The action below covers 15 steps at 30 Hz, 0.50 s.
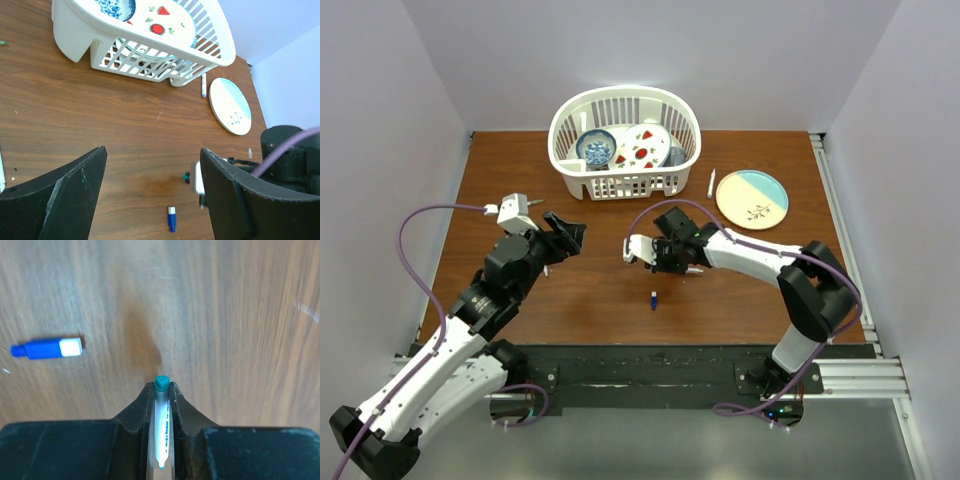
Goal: Insert the pens into the pen caps
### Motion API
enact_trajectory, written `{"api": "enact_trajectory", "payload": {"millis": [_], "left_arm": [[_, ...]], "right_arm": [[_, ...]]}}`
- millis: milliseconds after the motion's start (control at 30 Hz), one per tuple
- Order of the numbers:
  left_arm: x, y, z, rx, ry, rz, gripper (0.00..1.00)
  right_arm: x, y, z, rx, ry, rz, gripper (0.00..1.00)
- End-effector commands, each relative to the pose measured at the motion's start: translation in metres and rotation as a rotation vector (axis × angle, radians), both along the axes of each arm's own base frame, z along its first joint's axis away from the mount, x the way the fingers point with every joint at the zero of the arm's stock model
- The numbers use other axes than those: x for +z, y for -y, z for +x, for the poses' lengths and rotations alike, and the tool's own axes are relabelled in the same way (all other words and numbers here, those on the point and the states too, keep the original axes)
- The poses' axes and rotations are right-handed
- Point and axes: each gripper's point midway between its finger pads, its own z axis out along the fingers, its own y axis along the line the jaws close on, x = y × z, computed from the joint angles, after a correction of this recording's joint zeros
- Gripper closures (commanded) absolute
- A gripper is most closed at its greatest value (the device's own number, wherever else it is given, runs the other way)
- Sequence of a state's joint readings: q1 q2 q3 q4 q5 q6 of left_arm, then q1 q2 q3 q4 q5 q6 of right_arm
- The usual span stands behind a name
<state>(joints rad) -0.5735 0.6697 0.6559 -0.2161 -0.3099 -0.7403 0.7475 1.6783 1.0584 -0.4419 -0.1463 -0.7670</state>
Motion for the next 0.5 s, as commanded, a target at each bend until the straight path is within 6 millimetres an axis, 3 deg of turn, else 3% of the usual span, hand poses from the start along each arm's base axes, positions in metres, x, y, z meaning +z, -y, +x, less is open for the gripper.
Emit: {"api": "enact_trajectory", "payload": {"millis": [0,233,333,400,467], "left_arm": [[0.005,-0.008,0.005,0.042,0.028,0.017,0.2],[0.01,-0.008,0.006,0.041,0.034,0.017,0.2],[0.01,-0.006,0.006,0.036,0.031,0.014,0.2],[0.009,-0.005,0.006,0.03,0.026,0.014,0.2],[0.009,-0.005,0.005,0.024,0.027,0.012,0.2]], "right_arm": [[-0.01,-0.008,-0.001,0.286,0.113,-0.058,0.96],[-0.02,-0.007,-0.005,0.358,0.122,-0.094,0.94],[-0.016,-0.009,-0.005,0.344,0.124,-0.077,0.82],[-0.006,-0.015,-0.003,0.321,0.14,-0.043,0.71],[0.011,-0.022,0.0,0.257,0.157,0.019,0.68]]}}
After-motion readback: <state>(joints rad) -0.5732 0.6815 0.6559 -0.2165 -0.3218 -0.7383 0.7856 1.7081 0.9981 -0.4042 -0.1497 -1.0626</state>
